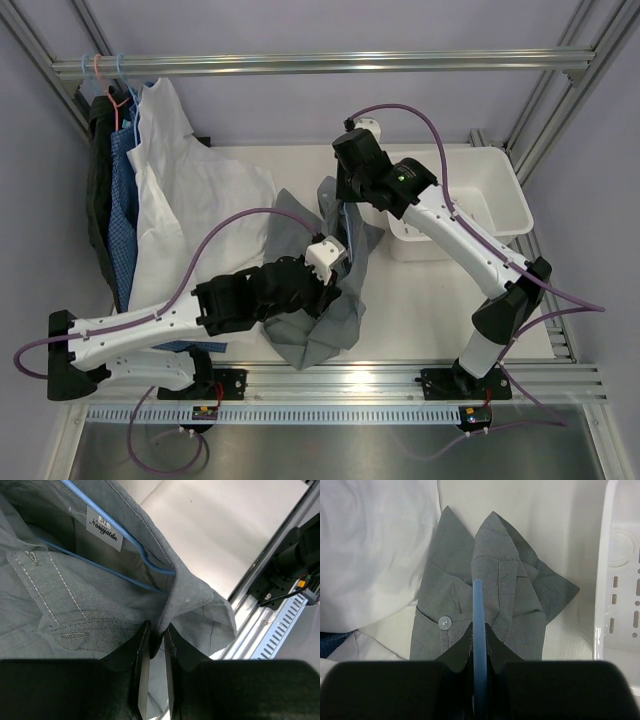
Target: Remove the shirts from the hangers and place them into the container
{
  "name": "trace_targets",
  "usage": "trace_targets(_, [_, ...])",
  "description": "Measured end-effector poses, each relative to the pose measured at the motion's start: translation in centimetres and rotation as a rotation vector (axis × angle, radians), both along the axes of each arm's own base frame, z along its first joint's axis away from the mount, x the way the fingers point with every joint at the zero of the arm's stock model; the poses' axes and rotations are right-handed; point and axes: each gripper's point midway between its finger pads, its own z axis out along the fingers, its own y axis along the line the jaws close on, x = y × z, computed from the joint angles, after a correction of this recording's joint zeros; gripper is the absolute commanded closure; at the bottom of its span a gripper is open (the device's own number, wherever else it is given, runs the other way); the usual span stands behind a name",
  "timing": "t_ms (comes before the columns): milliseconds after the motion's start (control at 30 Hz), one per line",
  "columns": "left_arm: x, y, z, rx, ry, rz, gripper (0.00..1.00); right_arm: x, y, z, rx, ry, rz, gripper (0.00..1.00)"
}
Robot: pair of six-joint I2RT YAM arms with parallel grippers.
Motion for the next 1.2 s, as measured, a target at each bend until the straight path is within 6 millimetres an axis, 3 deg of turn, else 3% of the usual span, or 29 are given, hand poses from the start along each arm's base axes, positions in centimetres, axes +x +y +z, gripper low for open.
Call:
trace_targets(100, [-0.2, -0.3, 0.7, -0.044, 0.024, 0.012, 0.76, 0.1, -0.1, 0.1, 0.009, -0.003, -0.018, 1.00])
trace_targets(333, [-0.6, -2.0, 4.6, -0.190, 0.047, -0.004, 0.49, 0.5, -0.1, -0.3, 0.006, -0.003, -0.042, 1.00])
trace_targets(533, [-0.6, -3.0, 7.6, -0.273, 0.018, -0.025, 0.50, 0.9, 0.1, -1.1, -0.004, 0.006, -0.048, 1.00])
trace_targets(733, [-0.1, -3.7, 6.5, -0.234, 0.015, -0.022, 0.48, 1.1, 1.0, -0.9, 0.020, -0.005, -0.018, 1.00])
trace_targets(833, [0.5, -2.9, 6.7, -0.229, -0.003, 0.007, 0.49, 0.6, 1.7, -1.2, 0.034, -0.007, 0.053, 1.00])
trace_targets(967, [2.6, -0.2, 8.8, -0.268, -0.056, 0.073, 0.46, -1.1, 2.7, -1.4, 0.047, -0.009, 0.203, 1.00])
trace_targets(1100, [4.1, 2.6, 10.4, -0.304, -0.122, 0.124, 0.44, -2.8, 3.5, -0.3, 0.057, -0.039, 0.363, 1.00])
trace_targets(1200, [5.1, 3.6, 10.2, -0.306, -0.132, 0.144, 0.44, -3.8, 4.0, 0.9, 0.065, -0.073, 0.462, 1.00])
